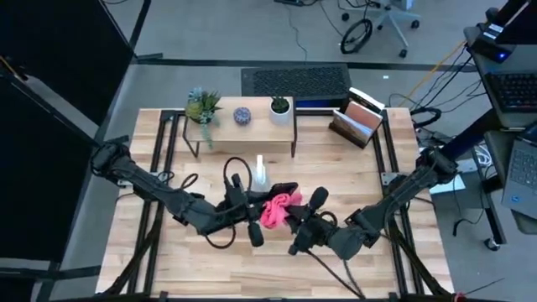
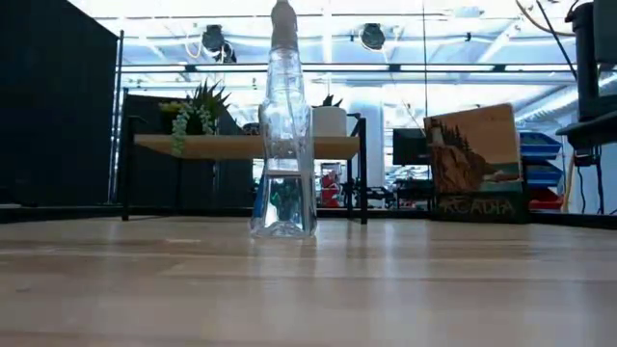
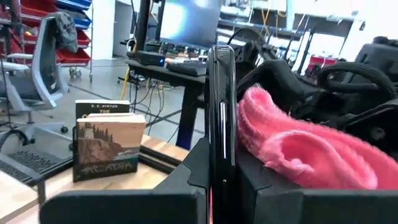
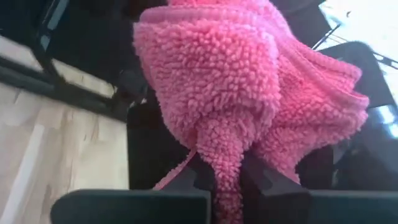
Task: Apply microfiber cloth
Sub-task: Wipe the back of the cellphone using the pink microfiber cloth
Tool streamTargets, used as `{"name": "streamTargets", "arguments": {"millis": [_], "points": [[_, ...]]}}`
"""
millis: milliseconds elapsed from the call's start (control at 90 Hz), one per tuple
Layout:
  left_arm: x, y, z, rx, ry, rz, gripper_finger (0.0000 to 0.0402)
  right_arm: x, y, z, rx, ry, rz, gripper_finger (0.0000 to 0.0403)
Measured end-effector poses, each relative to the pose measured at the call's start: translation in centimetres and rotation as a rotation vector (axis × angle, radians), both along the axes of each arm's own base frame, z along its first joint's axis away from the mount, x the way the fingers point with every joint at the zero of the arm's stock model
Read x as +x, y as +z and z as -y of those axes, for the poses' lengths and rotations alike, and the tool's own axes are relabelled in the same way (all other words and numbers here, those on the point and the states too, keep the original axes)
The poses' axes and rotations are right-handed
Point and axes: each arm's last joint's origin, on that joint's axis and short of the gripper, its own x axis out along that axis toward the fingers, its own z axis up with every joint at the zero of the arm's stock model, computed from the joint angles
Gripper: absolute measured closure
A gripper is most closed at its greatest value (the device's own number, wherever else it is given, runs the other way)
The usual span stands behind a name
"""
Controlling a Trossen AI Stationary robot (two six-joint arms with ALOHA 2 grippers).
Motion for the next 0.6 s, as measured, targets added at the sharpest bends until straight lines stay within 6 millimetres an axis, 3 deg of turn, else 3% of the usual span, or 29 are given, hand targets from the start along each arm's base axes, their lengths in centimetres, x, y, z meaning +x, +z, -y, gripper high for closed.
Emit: {"name": "streamTargets", "arguments": {"millis": [111,200,322,489,600], "points": [[0.0,-0.1,0.1,0.006,-0.01,-0.003,0.0391,0.8,-1.3,0.1,0.057,0.079,-0.036,0.0398],[0.1,-0.4,0.2,0.022,-0.02,-0.02,0.0391,2.1,-3.6,0.1,0.096,0.14,-0.108,0.0398],[0.1,-0.4,0.3,0.027,-0.029,-0.02,0.0391,2.9,-6.0,-0.1,0.021,0.139,-0.208,0.0398],[0.0,0.0,0.3,0.021,-0.035,-0.004,0.0391,2.0,-5.1,-0.8,-0.064,0.139,-0.217,0.0399],[-0.2,0.6,0.2,0.005,-0.035,0.023,0.0391,0.4,-3.0,-1.0,-0.091,0.107,-0.178,0.0399]]}}
